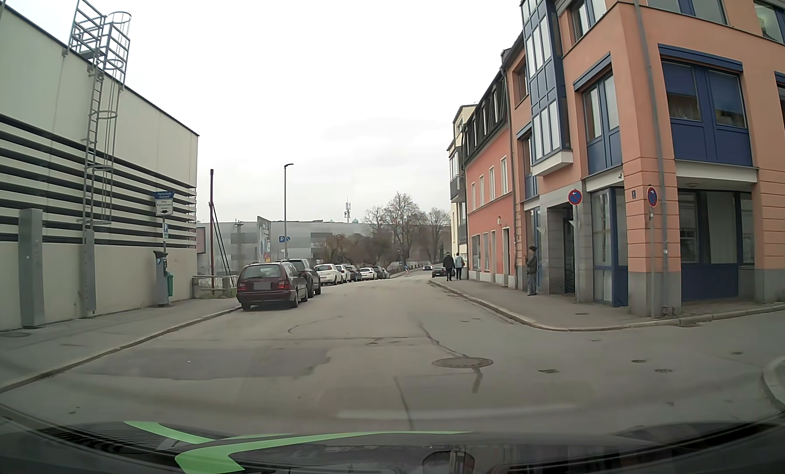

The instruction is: Follow the waypoints while adhering to traffic rules and regulations

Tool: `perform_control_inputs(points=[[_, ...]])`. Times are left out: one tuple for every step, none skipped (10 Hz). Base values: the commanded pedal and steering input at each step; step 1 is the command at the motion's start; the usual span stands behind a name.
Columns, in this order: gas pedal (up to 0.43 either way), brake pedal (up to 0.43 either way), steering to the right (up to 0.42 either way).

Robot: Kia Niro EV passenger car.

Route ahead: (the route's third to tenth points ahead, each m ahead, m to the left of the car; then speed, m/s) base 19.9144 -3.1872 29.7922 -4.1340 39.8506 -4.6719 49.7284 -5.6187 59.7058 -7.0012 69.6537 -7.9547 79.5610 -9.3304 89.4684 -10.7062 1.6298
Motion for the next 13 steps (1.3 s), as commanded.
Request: perform_control_inputs(points=[[0.028, 0.000, -0.003], [0.059, 0.000, -0.003], [0.130, 0.000, -0.003], [0.169, 0.000, -0.003], [0.169, 0.000, -0.003], [0.177, 0.000, -0.002], [0.189, 0.000, 0.001], [0.228, 0.000, 0.011], [0.228, 0.000, 0.019], [0.228, 0.000, 0.033], [0.228, 0.000, 0.049], [0.220, 0.000, 0.062], [0.220, 0.000, 0.072]])
